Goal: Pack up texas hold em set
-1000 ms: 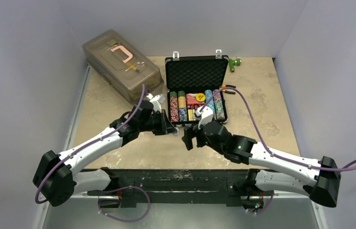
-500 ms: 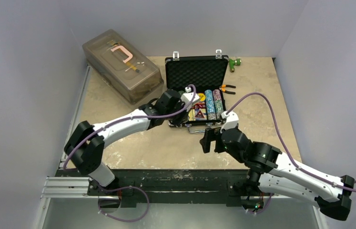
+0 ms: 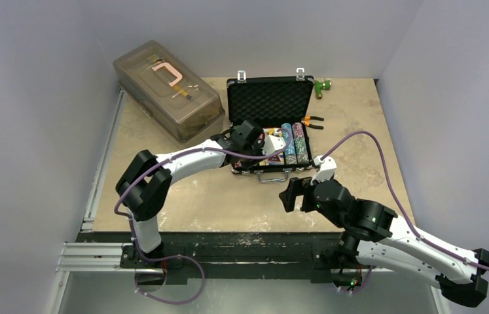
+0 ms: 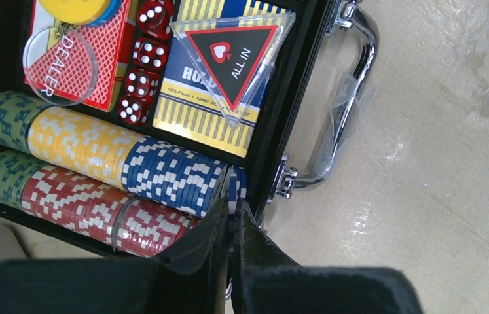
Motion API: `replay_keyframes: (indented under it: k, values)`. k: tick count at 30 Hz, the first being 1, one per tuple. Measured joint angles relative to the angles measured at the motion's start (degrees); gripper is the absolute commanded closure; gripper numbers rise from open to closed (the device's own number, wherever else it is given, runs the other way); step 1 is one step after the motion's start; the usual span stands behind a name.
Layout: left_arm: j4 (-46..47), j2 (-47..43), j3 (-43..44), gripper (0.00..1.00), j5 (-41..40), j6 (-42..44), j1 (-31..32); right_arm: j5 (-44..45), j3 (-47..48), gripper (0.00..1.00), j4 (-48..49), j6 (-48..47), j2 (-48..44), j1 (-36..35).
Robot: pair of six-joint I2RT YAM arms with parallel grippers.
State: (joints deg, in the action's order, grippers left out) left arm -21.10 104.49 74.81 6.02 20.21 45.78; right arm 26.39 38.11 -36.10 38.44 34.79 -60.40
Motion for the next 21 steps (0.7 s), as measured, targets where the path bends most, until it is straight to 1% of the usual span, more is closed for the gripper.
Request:
replay_keyframes:
  k: [11,17,19,21]
  values:
    - [-1.18,1.70,0.83,1.00,-3.37,4.48,0.15,0.00,-0.17,0.02,0.02,0.00,-0.02,0.00]
    - [-1.40,1.99,0.81,1.00,-3.67,5.68,0.15,0.02,-0.17,0.02,0.02,0.00,0.39,0.00]
    - [-1.73,2.29,0.83,0.95,-3.45,5.97,0.15,0.02,-0.17,0.03,0.00,0.00,0.46,0.00]
    - [-1.81,2.56,0.85,0.85,-3.50,6.34,0.11,0.02,-0.17,0.03,0.00,0.00,0.48,0.00]
